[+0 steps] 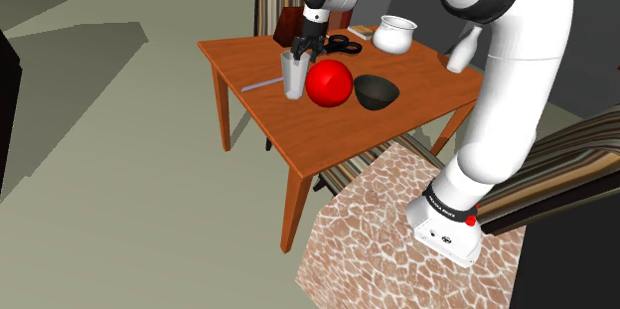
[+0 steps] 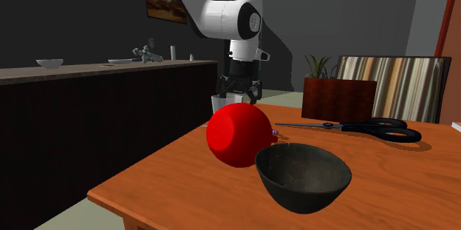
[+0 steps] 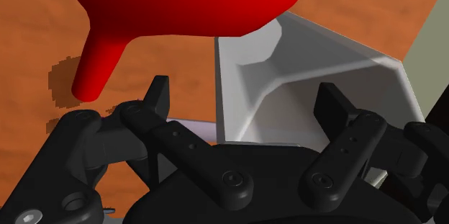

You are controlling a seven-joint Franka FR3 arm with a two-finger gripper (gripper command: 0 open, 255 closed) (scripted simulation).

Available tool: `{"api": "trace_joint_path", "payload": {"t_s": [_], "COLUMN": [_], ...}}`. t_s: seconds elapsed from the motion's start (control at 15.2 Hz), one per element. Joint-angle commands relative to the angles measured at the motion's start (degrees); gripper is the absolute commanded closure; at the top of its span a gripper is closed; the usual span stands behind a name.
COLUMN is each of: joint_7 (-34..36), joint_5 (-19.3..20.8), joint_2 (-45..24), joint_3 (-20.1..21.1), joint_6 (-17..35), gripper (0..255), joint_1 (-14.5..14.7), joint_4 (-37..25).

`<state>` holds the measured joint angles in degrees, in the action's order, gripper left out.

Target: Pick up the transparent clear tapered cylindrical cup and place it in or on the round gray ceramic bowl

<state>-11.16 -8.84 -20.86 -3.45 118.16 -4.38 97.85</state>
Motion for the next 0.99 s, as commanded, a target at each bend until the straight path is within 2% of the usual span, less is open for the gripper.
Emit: {"api": "trace_joint_path", "payload": {"t_s": [0.0,0.13,0.2,0.79,0.92], "joint_7": [0.0,0.0,0.0,0.0,0.19], "joint_5": [0.0,0.0,0.0,0.0,0.13], "joint_2": [-0.02,-0.01,-0.01,-0.02,0.53], "joint_3": [0.0,0.0,0.0,0.0,-0.04], "joint_6": [0.02,0.01,0.01,0.02,-1.3], "gripper": [0,0,255,255,255], "joint_1": [0.0,0.0,0.0,0.0,0.0], "joint_4": [-0.01,-0.01,-0.01,-0.01,-0.78]}}
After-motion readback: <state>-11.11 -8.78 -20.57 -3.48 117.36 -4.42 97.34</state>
